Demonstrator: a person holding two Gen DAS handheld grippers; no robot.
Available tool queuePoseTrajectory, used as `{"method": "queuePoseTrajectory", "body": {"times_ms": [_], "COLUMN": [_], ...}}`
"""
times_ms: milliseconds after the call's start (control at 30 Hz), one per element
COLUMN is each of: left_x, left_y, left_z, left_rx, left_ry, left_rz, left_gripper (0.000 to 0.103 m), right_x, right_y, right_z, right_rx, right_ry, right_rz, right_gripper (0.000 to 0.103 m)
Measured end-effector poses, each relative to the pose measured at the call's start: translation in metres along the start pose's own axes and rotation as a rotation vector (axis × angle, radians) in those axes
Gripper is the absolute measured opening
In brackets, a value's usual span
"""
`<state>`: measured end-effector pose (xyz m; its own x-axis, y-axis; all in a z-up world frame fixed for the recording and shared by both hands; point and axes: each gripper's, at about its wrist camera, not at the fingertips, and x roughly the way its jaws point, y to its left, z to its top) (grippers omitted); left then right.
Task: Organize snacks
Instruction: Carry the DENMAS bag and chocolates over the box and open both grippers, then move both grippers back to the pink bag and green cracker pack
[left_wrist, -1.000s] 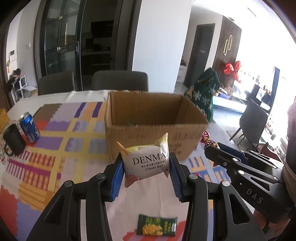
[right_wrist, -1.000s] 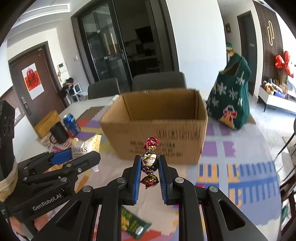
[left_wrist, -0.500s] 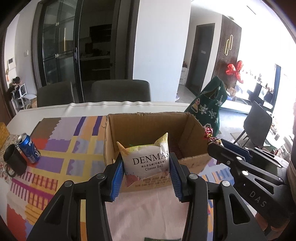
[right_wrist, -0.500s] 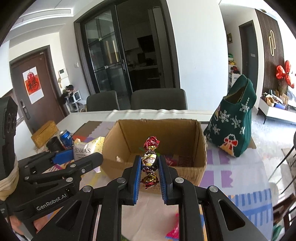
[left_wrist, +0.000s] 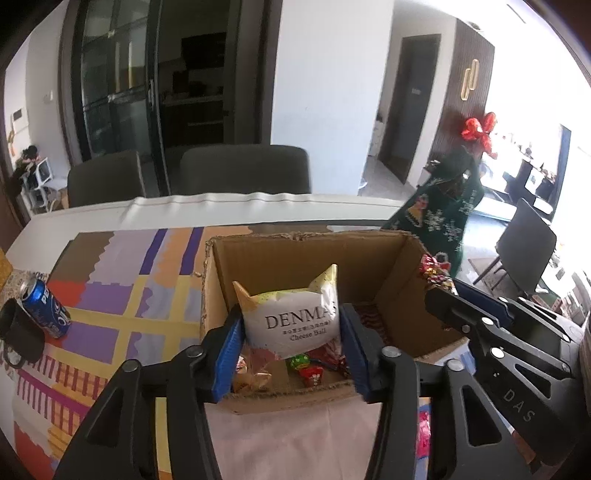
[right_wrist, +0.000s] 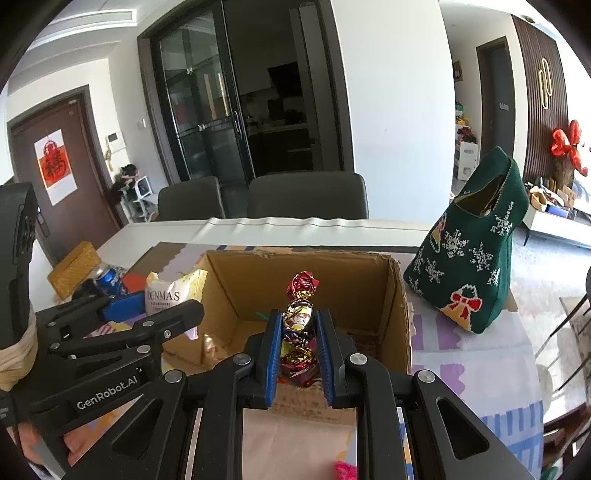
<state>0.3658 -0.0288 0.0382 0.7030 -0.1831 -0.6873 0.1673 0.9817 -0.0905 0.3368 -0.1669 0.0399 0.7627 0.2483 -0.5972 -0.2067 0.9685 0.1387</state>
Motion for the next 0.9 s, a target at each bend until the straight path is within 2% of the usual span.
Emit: {"method": "queuePoseTrajectory", "body": {"times_ms": [67, 133, 200, 367, 600, 900], "left_x": [0.002, 0.001, -0.001, -0.010, -0.028, -0.038], "left_y": [0.001, 0.000, -0.001, 0.000, -0.006, -0.028], "left_z": [0.000, -0.002, -0.005, -0.015, -0.034, -0.066], "left_rx": [-0.003, 0.006, 0.015, 0.000, -0.015, 0.010], "left_ry": [0.008, 0.005, 0.003, 0.010, 0.007, 0.013], "left_rz": [0.014, 0.019, 0.044, 0.063, 0.076, 0.098], "left_gripper": [0.058, 0.063, 0.066, 0.069, 0.073, 0.077], "right_x": [0.005, 0.008, 0.009, 0.001, -0.018, -0.030], "right_y": [-0.002, -0.005, -0.008, -0.010, -0.010, -0.013], "right_z": [0.001, 0.000, -0.001, -0.008, -0.023, -0.058], "right_rx": [0.012, 0.026, 0.039, 0.037, 0.021, 0.018], "right_ry": [0.005, 0.017, 0.015, 0.011, 0.011, 0.066], "right_rz": [-0.010, -0.014, -0.010, -0.021, -0.054, -0.055], "right_gripper": [0.021, 0.038, 0.043, 0.044, 0.055, 0.056]}}
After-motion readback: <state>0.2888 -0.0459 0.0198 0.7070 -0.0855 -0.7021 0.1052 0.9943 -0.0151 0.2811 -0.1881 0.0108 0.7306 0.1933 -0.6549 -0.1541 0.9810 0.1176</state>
